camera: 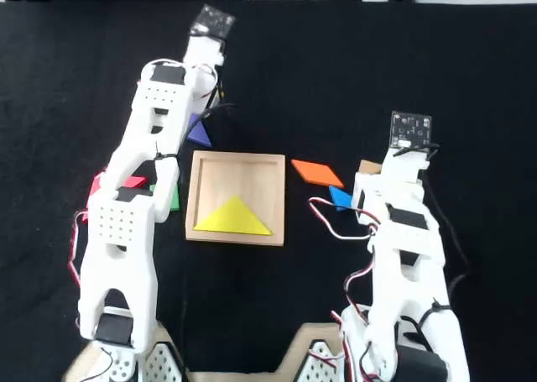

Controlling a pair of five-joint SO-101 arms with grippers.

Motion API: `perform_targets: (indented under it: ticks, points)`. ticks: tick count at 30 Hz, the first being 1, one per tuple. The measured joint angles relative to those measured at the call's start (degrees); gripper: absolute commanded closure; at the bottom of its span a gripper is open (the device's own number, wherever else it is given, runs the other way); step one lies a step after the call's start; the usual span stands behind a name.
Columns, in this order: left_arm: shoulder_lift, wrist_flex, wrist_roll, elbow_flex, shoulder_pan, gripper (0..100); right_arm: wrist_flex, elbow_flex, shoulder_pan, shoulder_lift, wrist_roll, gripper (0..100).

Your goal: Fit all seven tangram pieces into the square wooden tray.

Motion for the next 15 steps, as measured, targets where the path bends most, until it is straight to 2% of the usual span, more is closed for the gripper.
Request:
perform_targets:
  ticks: [10, 15]
  points:
    - [6.59, 0.18, -2.90, -0.62, -0.44, 84, 0.00, 0.00, 0.00, 0.00, 0.00, 98.7]
    - [6.86, 8.44, -5.27, -4.04, -2.20, 84, 0.00, 0.00, 0.00, 0.00, 0.00, 98.7]
